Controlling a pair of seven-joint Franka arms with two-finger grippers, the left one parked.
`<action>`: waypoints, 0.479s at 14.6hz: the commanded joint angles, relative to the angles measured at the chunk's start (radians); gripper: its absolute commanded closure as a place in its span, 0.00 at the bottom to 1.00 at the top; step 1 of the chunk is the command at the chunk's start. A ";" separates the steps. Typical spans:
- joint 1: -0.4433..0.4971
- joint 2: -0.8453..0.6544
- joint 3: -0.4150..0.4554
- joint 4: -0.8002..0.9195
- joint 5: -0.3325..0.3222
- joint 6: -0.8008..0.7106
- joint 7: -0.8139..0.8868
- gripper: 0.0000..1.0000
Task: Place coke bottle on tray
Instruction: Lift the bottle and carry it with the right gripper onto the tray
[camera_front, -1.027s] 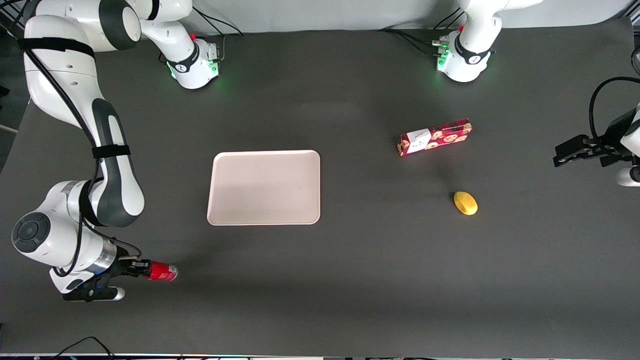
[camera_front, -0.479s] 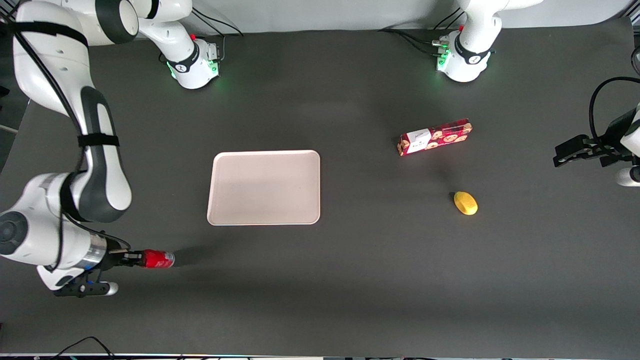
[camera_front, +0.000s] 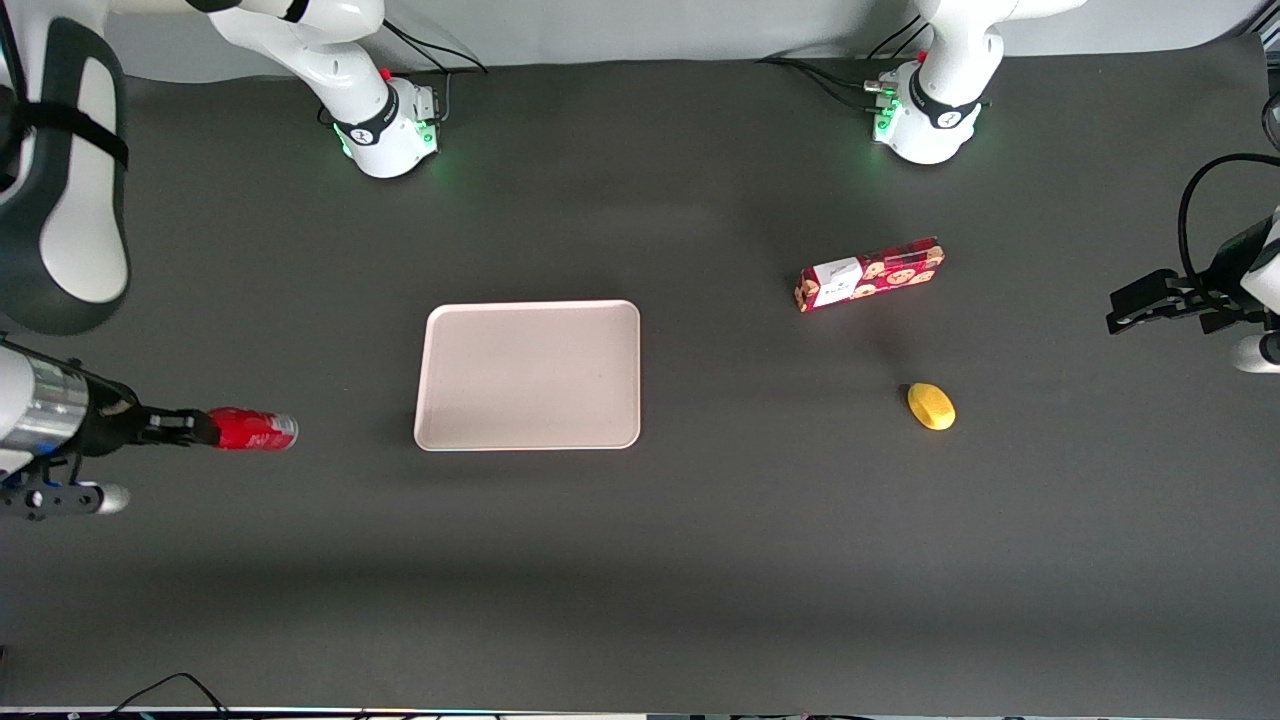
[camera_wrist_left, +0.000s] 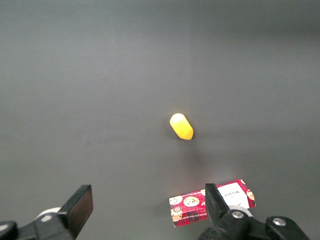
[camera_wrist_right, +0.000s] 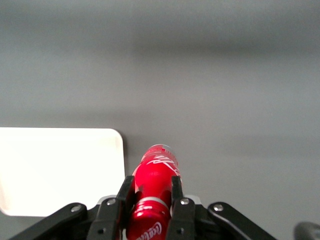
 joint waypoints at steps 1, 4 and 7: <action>0.012 -0.026 -0.009 -0.010 0.020 -0.037 0.067 1.00; 0.066 -0.023 -0.007 -0.036 0.028 -0.030 0.146 1.00; 0.066 -0.023 0.019 -0.091 0.098 0.027 0.213 1.00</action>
